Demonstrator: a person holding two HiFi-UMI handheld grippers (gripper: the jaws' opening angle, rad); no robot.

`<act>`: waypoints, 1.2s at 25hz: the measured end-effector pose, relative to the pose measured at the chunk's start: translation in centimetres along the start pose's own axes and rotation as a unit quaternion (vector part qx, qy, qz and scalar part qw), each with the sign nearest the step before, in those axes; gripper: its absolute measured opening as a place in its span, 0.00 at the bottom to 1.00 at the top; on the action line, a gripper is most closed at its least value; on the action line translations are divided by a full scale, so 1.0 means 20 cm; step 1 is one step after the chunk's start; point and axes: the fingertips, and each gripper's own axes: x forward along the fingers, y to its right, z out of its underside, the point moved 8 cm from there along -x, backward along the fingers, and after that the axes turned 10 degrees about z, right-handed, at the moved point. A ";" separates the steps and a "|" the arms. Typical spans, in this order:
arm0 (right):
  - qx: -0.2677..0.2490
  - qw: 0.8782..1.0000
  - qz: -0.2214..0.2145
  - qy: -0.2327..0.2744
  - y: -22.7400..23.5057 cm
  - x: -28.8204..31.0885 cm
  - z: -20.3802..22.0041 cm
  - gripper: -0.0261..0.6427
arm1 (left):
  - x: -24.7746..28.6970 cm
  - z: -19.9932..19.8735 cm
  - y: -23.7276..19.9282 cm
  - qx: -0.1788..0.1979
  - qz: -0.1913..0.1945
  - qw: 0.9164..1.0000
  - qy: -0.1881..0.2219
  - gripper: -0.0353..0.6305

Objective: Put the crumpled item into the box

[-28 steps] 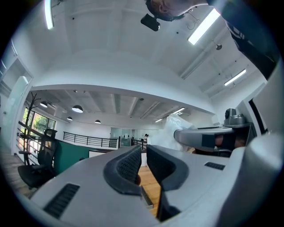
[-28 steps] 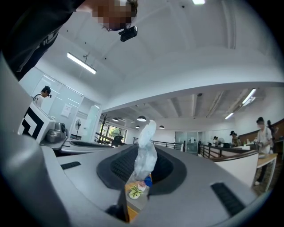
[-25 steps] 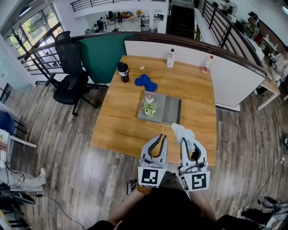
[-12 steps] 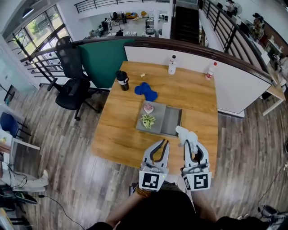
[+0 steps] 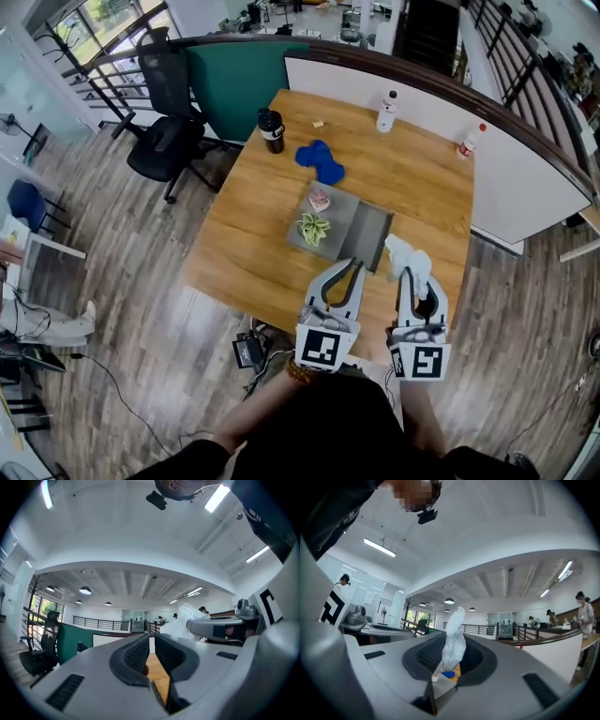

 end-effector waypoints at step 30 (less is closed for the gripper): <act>-0.038 0.998 0.007 0.047 0.07 0.44 -0.01 0.15 | 0.19 0.07 -0.20 0.005 0.006 1.000 0.015 0.13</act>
